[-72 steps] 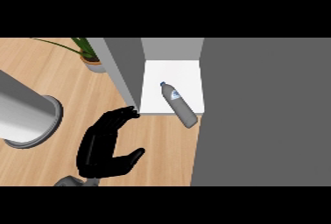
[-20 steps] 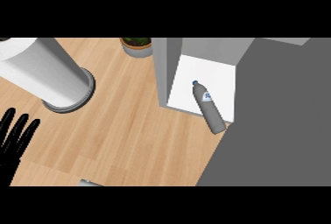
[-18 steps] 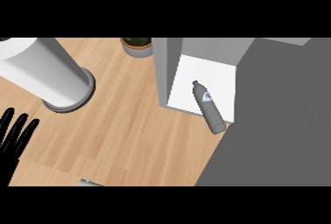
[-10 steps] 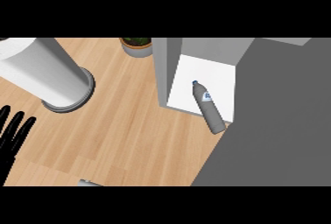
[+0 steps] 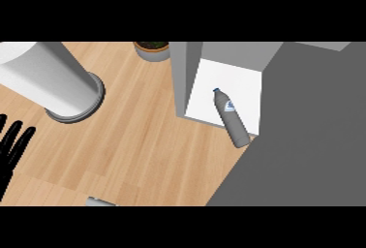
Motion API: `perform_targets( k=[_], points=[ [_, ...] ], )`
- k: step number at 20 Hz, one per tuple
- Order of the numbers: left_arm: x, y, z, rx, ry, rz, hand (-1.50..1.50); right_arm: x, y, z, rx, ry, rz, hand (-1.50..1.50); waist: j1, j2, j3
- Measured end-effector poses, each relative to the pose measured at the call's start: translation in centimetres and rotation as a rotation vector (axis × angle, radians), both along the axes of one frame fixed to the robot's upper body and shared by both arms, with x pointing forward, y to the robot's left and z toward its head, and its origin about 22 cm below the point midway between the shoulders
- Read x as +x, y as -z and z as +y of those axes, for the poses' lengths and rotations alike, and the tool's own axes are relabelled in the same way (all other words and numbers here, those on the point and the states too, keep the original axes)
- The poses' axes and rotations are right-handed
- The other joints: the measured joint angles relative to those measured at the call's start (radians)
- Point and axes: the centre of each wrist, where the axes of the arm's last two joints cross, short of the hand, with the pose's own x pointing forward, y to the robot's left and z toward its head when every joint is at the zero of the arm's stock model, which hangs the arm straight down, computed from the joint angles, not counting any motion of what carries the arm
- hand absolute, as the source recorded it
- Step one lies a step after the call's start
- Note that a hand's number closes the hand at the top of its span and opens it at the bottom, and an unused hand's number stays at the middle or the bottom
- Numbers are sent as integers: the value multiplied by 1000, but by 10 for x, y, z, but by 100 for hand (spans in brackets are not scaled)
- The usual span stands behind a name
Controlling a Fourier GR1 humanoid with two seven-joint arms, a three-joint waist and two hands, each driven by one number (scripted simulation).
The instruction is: Pick up the bottled water, place it into the cabinet and close the cabinet
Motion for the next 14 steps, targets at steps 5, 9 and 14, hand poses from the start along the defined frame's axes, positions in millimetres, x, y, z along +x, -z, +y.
perform_targets(
  k=[5,9,14],
  points=[
    [3,-4,1,3,15,-15,-150,2,3,0,28,-12,29,150,26,21,3],
    [5,-7,2,4,25,-26,-150,3,6,1,54,-9,58,150,36,32,7],
    [7,-7,5,3,24,-28,-150,10,5,3,67,27,53,150,35,33,8]
  ],
)
